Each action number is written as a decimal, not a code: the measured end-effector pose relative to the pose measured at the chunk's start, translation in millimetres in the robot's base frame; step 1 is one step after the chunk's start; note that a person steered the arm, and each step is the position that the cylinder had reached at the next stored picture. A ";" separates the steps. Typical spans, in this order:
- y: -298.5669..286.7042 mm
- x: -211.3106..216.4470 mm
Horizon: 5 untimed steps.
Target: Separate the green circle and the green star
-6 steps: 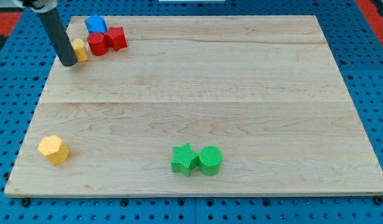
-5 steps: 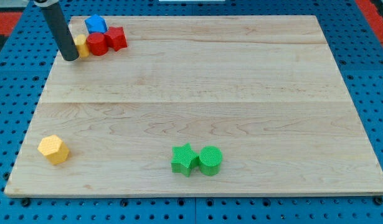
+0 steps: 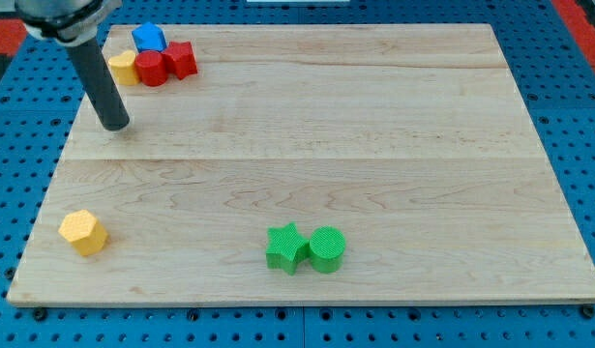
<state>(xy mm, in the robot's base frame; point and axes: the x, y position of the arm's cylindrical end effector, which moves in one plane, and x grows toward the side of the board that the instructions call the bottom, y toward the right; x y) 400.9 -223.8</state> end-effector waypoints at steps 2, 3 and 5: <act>62.7 49.5; 106.1 96.9; 135.9 186.9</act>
